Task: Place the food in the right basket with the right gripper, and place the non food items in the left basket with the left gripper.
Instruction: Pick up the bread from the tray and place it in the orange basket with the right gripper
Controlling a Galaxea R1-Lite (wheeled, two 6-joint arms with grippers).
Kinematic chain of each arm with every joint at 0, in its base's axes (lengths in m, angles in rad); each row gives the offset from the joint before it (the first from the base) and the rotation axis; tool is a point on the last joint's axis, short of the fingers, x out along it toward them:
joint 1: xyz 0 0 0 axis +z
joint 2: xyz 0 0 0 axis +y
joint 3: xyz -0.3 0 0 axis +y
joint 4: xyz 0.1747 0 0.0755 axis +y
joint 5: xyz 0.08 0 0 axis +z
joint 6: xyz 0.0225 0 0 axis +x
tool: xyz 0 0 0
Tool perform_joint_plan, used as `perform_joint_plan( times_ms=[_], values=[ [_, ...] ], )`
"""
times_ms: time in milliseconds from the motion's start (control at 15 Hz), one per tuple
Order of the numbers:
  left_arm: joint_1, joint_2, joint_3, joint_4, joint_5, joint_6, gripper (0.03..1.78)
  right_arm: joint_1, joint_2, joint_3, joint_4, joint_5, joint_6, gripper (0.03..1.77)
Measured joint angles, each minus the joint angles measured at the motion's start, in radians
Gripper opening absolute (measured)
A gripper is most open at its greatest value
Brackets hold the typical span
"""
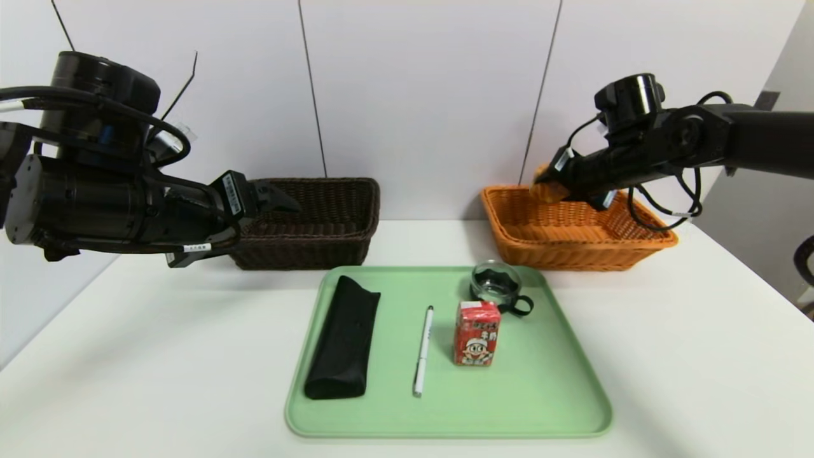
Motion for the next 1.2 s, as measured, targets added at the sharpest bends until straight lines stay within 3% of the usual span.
perform_joint_plan(
  times_ms=[733,933,1200],
  values=[
    [0.0,0.028,-0.002,0.007,0.0,-0.004,1.69,-0.001,0.129,0.0,0.002,0.01,0.034,0.79],
    [0.0,0.029,0.0,0.008,-0.001,-0.008,1.69,-0.001,0.133,0.0,0.002,0.009,0.035,1.1],
    [0.0,0.029,0.002,0.007,-0.001,-0.008,1.69,0.0,0.113,0.0,0.007,0.008,0.031,1.35]
  ],
)
